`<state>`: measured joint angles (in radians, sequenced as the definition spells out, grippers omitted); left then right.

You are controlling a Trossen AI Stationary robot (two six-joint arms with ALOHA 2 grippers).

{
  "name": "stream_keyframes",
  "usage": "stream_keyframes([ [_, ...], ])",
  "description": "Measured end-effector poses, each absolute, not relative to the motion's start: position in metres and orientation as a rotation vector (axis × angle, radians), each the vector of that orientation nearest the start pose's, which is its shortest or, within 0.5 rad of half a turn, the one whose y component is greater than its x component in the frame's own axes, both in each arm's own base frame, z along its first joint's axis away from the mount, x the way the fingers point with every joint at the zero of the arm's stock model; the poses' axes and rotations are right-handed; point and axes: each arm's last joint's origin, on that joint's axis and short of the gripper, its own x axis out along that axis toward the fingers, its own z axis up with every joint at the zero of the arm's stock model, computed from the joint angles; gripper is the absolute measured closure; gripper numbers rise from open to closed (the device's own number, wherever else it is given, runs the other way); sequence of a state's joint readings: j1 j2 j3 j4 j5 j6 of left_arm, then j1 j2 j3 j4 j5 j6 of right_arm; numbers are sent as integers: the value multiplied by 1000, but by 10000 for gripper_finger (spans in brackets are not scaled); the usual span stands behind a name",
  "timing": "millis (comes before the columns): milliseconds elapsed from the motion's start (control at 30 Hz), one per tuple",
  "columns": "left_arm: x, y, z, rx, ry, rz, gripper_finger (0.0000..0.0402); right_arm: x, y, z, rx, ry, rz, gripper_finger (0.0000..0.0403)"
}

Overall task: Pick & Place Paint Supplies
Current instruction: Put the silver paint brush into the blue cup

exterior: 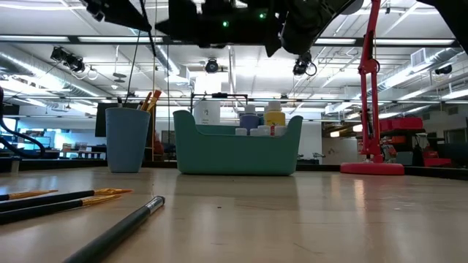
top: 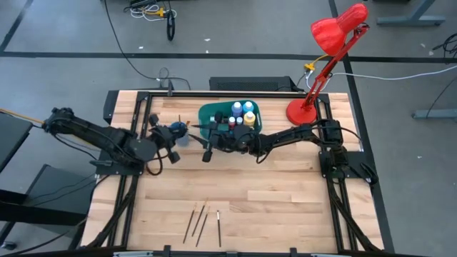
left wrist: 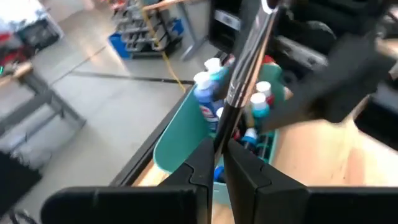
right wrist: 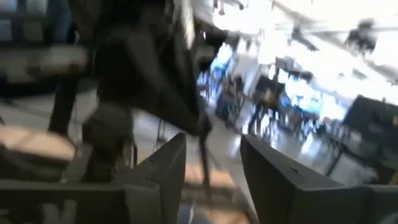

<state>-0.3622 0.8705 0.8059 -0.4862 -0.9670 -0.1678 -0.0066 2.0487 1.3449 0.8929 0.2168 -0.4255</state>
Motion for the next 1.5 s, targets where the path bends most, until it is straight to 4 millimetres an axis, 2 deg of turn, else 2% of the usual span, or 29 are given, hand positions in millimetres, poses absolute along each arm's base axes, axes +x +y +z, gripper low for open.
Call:
stream_keyframes([
  [167, 157, -28, 296, 89, 449, 705, 370, 463, -1, 225, -356, 52, -270, 221],
  [300, 151, -18, 283, 2, 532, 805, 370, 462, 8, 217, -330, 140, -273, 213],
  [467, 154, -13, 258, -89, 565, 863, 370, 461, 19, 216, -321, 144, -252, 216],
  [600, 157, -10, 232, -75, 619, 888, 370, 461, 26, 216, -322, 136, -238, 217],
  [833, 161, -6, 209, -140, 678, 874, 363, 460, 31, 215, -326, 150, -225, 218],
  [1133, 163, 3, 209, -138, 685, 909, 301, 460, 36, 210, -326, 190, -170, 221],
  [1333, 163, 3, 211, -95, 702, 900, 276, 458, 51, 205, -318, 219, 59, 227],
  [1500, 169, 2, 229, -69, 674, 870, 276, 453, 67, 195, -294, 285, 307, 233],
])
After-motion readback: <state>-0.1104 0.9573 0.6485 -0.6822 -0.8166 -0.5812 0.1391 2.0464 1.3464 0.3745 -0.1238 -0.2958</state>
